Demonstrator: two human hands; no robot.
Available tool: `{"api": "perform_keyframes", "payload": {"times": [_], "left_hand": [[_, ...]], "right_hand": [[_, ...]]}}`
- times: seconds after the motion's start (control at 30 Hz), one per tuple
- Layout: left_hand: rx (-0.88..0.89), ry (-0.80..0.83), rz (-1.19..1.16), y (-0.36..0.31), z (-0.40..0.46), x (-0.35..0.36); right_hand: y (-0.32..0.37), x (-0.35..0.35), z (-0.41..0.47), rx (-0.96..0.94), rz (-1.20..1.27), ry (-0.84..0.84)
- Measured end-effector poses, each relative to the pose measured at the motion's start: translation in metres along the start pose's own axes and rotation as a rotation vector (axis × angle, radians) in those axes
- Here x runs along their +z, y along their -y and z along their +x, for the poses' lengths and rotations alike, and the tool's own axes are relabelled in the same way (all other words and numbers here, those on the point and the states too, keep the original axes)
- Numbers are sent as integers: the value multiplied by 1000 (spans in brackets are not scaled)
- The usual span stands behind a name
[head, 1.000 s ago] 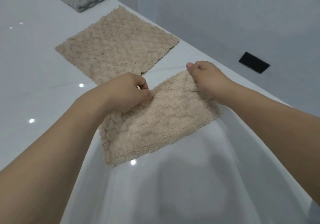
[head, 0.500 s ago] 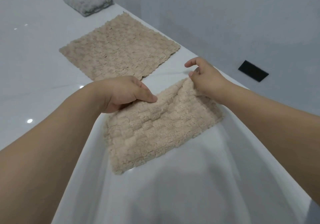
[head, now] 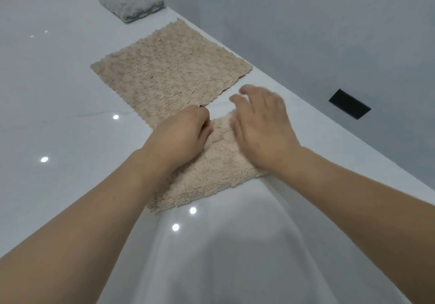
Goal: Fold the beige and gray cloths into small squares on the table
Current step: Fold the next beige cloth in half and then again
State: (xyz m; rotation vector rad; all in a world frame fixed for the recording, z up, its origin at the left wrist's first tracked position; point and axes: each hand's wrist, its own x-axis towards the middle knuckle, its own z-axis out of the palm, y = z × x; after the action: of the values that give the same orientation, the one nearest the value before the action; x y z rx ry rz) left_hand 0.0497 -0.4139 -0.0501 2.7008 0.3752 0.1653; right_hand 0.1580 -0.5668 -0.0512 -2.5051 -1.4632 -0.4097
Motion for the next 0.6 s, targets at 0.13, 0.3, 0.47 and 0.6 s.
{"api": "perform_keyframes", "payload": {"times": [0.13, 0.3, 0.47, 0.6], "left_hand": [[-5, -19, 60, 7, -3, 0], [-52, -11, 116, 15, -3, 0], [-101, -234, 327, 2, -15, 4], [-18, -271, 171, -41, -42, 21]], "right_hand": [[-3, 11, -24, 107, 188, 384], [-17, 8, -37, 99, 101, 438], [-22, 4, -39, 198, 155, 451], [-20, 8, -39, 199, 114, 407]]}}
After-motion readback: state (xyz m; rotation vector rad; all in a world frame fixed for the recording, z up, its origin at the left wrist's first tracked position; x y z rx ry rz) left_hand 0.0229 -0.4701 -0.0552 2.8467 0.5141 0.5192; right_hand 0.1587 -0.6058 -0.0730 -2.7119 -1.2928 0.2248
